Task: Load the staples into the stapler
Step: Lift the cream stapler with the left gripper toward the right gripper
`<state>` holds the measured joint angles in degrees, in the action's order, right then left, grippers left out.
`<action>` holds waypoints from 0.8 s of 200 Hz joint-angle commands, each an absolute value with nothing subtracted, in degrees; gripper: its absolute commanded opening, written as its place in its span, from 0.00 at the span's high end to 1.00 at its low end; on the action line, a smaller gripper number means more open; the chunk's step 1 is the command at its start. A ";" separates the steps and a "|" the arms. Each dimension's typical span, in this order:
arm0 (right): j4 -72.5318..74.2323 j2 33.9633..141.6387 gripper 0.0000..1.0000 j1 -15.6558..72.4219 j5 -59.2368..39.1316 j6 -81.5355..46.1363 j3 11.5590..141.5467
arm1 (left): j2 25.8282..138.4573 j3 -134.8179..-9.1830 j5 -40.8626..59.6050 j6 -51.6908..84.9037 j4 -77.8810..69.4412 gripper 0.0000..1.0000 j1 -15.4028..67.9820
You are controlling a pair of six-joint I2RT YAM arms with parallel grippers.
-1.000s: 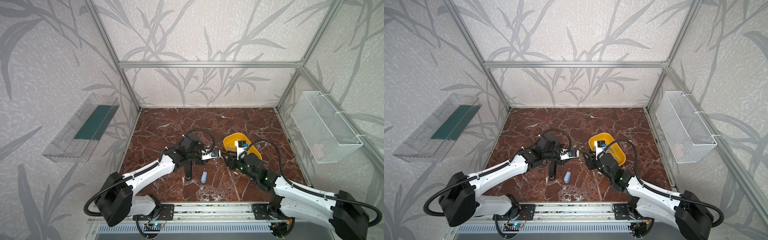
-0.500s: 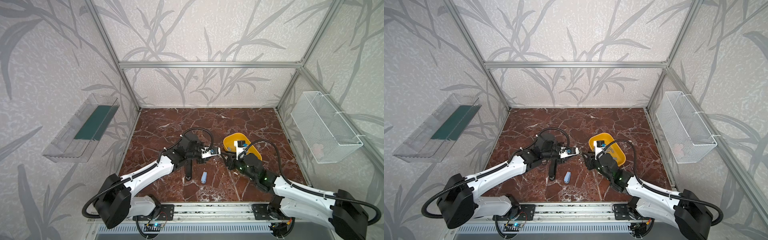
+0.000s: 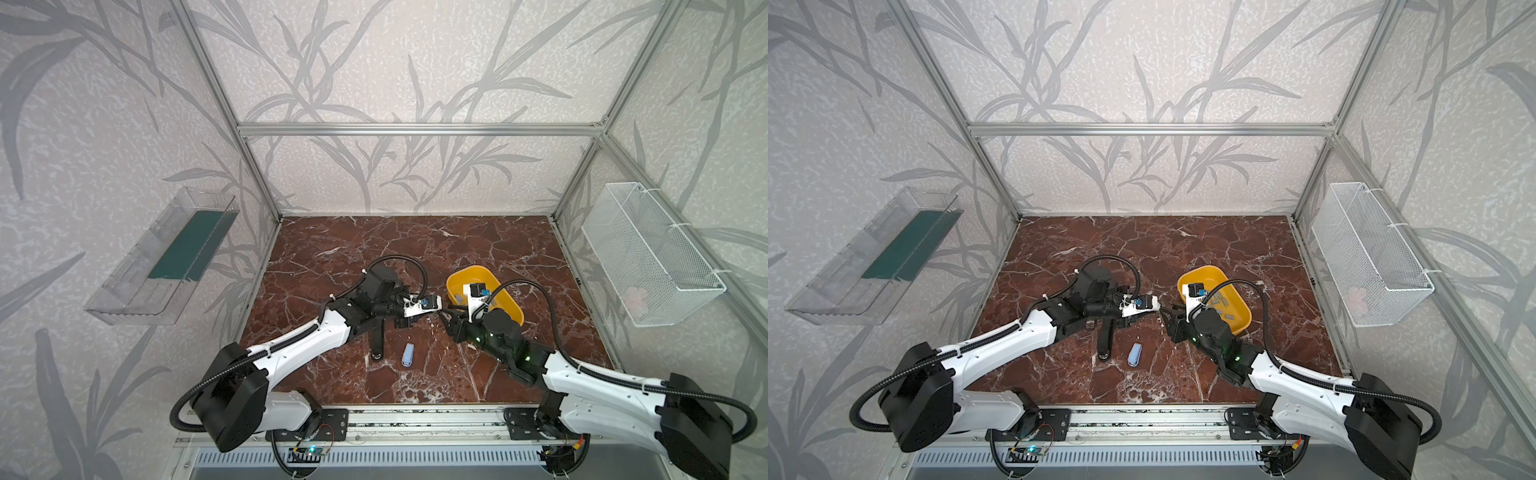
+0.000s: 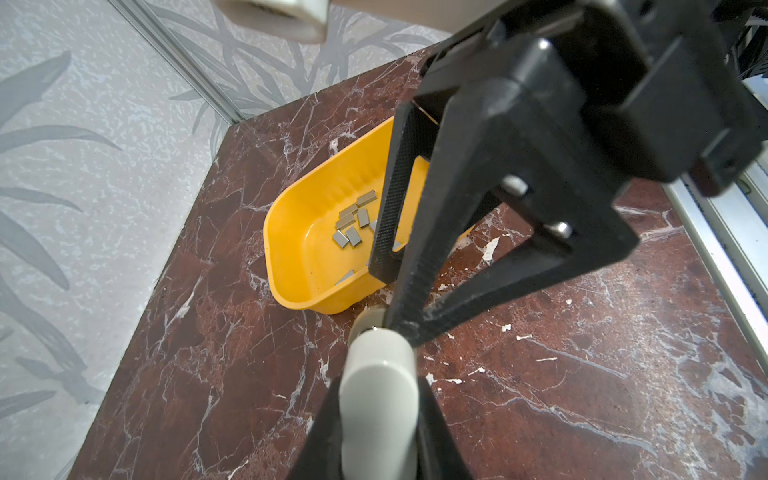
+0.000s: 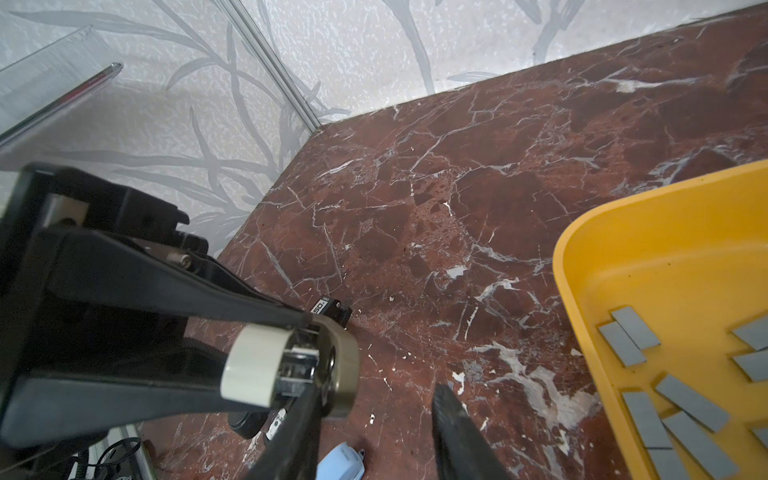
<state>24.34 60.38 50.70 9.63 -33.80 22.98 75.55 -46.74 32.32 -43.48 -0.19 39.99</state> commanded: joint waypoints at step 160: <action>34.29 71.42 0.65 51.68 13.49 -35.95 20.23 | 66.49 -37.86 44.35 -32.47 -24.33 1.00 39.82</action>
